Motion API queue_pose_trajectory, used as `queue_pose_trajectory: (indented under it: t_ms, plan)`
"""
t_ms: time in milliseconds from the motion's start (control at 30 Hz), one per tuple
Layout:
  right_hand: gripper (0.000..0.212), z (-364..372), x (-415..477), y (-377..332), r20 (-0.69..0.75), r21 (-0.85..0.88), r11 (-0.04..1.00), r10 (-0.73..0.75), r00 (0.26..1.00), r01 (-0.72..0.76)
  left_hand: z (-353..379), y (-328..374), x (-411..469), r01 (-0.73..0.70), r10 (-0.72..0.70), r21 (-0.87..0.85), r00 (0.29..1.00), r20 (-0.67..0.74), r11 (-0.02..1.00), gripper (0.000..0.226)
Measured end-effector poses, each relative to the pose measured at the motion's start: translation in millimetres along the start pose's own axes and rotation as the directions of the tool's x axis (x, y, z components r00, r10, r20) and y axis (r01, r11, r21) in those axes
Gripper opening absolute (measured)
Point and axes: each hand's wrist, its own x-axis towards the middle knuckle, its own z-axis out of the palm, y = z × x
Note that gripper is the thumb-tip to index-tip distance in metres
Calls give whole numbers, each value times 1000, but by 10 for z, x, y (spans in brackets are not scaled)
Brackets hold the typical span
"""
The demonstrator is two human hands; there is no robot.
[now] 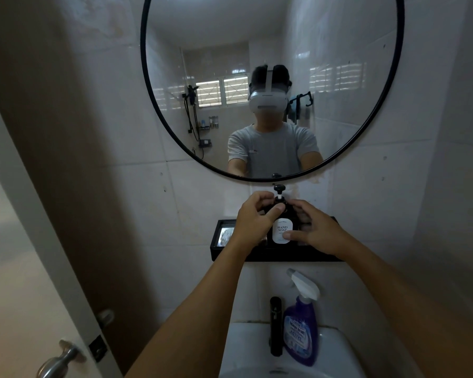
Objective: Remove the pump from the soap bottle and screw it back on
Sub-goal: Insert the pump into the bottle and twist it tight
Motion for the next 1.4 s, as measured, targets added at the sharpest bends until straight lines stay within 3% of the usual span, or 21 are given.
queue_pose_trajectory:
  t_ms: [233,367,767,900,1300,1400]
  plan:
    - [75,1,-11,-18,4,5,1000,3,1000,-3,38,-54,35,-19,19,10,999,-34,1000,31]
    - [76,1,-6,-9,-2,13,1000,6,1000,-6,41,-25,33,-13,14,22,1000,-18,1000,16]
    - [80,1,1,10,5,29,1000,5,1000,-6,36,-64,30,-32,32,15,999,-32,999,31]
    - [81,-2,5,9,5,31,1000,5,1000,-5,37,-22,24,-25,26,41,999,-24,999,16]
    - [83,0,4,22,12,39,999,7,1000,-8,40,-60,20,-33,34,20,999,-37,999,29]
    - [82,1,0,16,13,30,1000,1,1000,-2,48,-28,17,-28,29,32,999,-31,999,21]
